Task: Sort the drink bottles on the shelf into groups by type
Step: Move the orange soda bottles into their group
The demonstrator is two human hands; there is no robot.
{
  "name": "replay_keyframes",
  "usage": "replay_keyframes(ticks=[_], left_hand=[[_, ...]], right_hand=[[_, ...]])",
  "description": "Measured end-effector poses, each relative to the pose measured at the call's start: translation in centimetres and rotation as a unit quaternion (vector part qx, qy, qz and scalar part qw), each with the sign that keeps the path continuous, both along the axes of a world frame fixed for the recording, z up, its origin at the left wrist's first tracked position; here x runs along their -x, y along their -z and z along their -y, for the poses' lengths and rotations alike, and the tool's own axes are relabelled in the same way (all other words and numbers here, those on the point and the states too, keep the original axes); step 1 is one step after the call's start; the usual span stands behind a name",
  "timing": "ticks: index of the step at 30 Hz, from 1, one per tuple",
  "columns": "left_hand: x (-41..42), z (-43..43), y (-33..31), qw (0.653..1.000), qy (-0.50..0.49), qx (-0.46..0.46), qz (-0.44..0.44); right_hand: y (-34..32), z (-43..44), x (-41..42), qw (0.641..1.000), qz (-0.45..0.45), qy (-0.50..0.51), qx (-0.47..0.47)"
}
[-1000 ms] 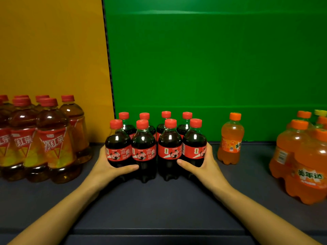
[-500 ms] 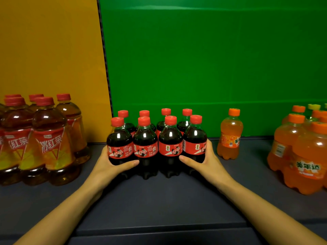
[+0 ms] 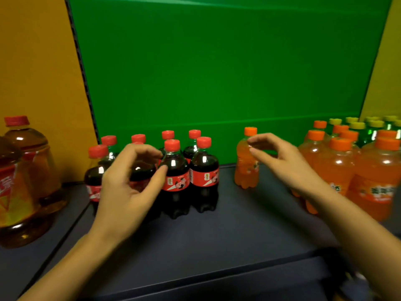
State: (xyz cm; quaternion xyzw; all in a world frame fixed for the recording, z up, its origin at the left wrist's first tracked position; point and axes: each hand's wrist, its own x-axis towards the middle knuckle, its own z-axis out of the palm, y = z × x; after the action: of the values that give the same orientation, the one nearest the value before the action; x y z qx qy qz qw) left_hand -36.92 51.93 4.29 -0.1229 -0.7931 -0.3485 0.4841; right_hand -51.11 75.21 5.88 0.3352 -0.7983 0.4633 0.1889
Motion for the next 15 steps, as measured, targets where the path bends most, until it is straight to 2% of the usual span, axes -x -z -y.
replay_keyframes(ticks=[4, 7, 11, 15], left_hand=[[3.6, -4.6, -0.7, 0.996, 0.063, 0.031, 0.048], [7.0, -8.2, -0.7, 0.993, 0.070, 0.050, 0.078], [12.1, -11.9, 0.1, 0.990, 0.035, 0.046, 0.127], [16.5, -13.7, 1.2, 0.984, -0.033, 0.014, 0.174]], right_hand=[[-4.7, -4.2, 0.9, 0.995, -0.067, 0.043, -0.067], [-7.5, -7.3, 3.0, 0.983, -0.093, 0.089, -0.133], [-9.7, -10.0, 6.4, 0.952, -0.011, 0.103, -0.287], [-10.3, -10.8, 8.6, 0.898, 0.120, 0.033, -0.421]])
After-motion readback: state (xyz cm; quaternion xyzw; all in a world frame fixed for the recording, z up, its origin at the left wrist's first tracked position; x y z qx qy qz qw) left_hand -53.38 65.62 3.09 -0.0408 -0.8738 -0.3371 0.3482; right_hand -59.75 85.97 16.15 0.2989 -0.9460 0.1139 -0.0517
